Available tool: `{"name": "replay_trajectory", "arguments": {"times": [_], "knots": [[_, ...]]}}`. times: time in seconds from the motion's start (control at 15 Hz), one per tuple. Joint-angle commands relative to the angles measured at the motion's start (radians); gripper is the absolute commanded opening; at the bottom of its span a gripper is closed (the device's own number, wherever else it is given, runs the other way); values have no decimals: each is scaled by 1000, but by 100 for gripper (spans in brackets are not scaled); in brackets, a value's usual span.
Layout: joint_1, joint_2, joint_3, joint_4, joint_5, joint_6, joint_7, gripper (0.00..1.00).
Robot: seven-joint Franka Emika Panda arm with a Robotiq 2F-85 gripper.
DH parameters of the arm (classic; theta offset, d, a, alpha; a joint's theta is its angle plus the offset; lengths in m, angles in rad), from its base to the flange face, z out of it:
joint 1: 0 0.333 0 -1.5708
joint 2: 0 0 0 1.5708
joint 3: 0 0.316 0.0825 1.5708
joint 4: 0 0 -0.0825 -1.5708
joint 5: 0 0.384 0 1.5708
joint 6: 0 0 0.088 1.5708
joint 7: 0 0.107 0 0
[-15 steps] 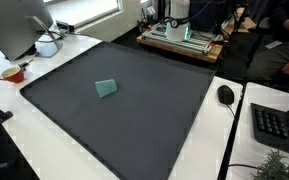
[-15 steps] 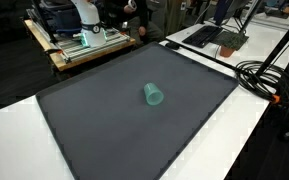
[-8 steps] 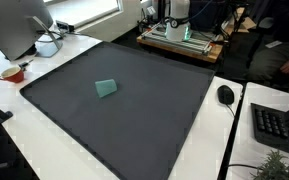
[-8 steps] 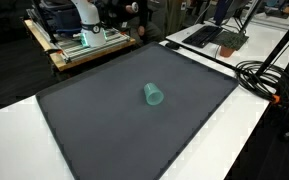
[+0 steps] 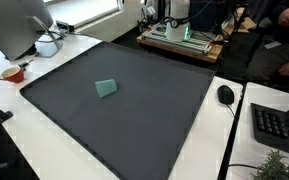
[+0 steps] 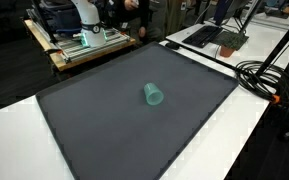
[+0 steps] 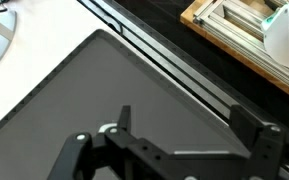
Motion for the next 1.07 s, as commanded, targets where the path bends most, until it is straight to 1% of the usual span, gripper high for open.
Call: {"name": "replay_trajectory", "arguments": {"times": [0.0,0.4,0.67,0.73,0.93,1.0], "knots": [[40,2,17,-51,-13,45,-122,100],[93,19,53,-183,-64,166,-269,100],[94,14,55,-247,-143,288,-391,100],[92,32,62,-214,-92,240,-326,100],[91,32,61,-232,-117,270,-365,100],[96,24,60,-254,-157,336,-408,100]]}}
